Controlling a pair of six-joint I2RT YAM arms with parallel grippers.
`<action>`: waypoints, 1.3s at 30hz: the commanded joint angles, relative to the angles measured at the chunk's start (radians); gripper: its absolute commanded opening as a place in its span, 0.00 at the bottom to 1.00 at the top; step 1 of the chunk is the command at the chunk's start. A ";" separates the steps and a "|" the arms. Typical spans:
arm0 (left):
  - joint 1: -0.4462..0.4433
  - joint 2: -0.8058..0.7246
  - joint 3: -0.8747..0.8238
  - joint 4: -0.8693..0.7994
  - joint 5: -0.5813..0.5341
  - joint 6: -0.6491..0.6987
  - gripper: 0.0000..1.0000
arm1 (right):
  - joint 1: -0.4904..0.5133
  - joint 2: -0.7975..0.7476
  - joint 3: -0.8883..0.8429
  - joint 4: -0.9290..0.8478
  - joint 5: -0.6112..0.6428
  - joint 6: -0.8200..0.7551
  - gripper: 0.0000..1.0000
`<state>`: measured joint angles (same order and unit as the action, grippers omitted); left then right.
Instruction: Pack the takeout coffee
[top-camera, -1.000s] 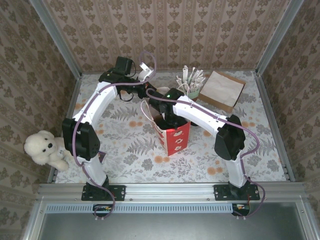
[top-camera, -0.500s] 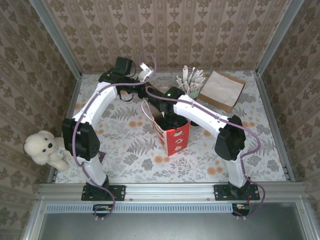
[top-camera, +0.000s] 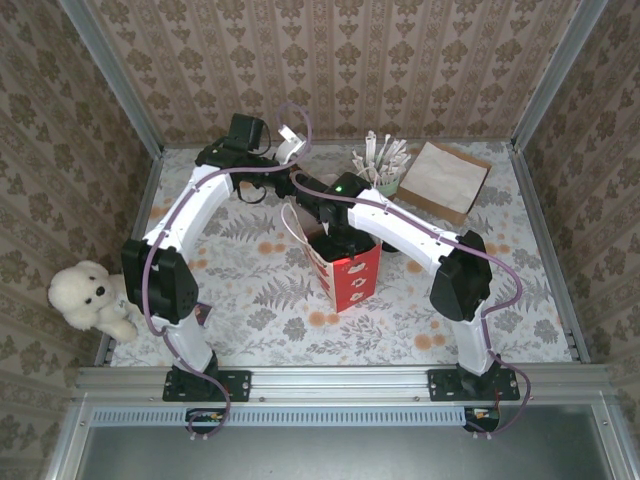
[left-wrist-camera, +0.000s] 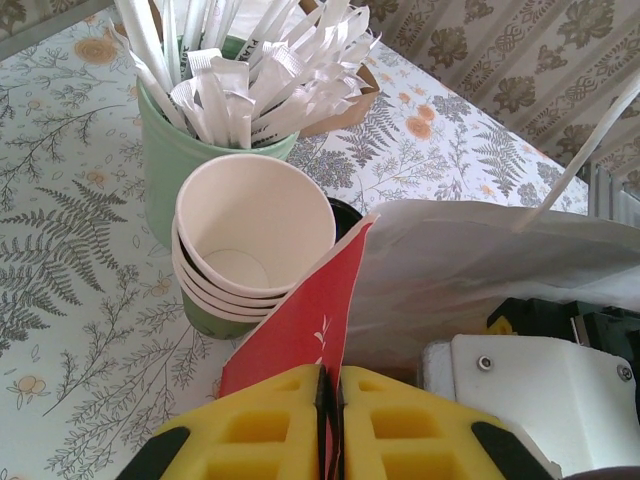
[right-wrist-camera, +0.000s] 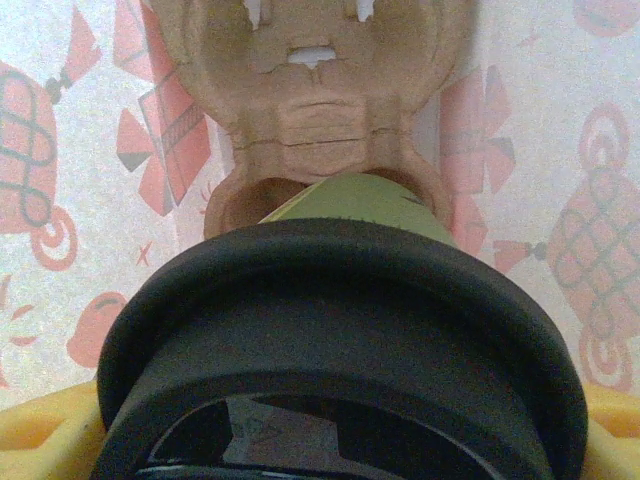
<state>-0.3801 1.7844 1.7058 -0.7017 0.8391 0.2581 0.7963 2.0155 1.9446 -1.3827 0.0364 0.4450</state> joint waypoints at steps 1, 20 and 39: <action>-0.004 -0.044 -0.020 0.010 0.031 0.006 0.13 | 0.004 -0.008 -0.012 0.005 -0.036 -0.013 0.55; -0.005 -0.056 -0.041 0.020 0.036 0.007 0.12 | 0.007 -0.026 -0.047 0.048 -0.041 -0.021 0.55; -0.004 -0.059 -0.044 0.024 0.035 0.004 0.12 | 0.007 -0.024 -0.032 -0.015 -0.061 0.028 0.55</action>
<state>-0.3801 1.7622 1.6749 -0.6868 0.8425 0.2584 0.7963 2.0151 1.9003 -1.3640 0.0055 0.4522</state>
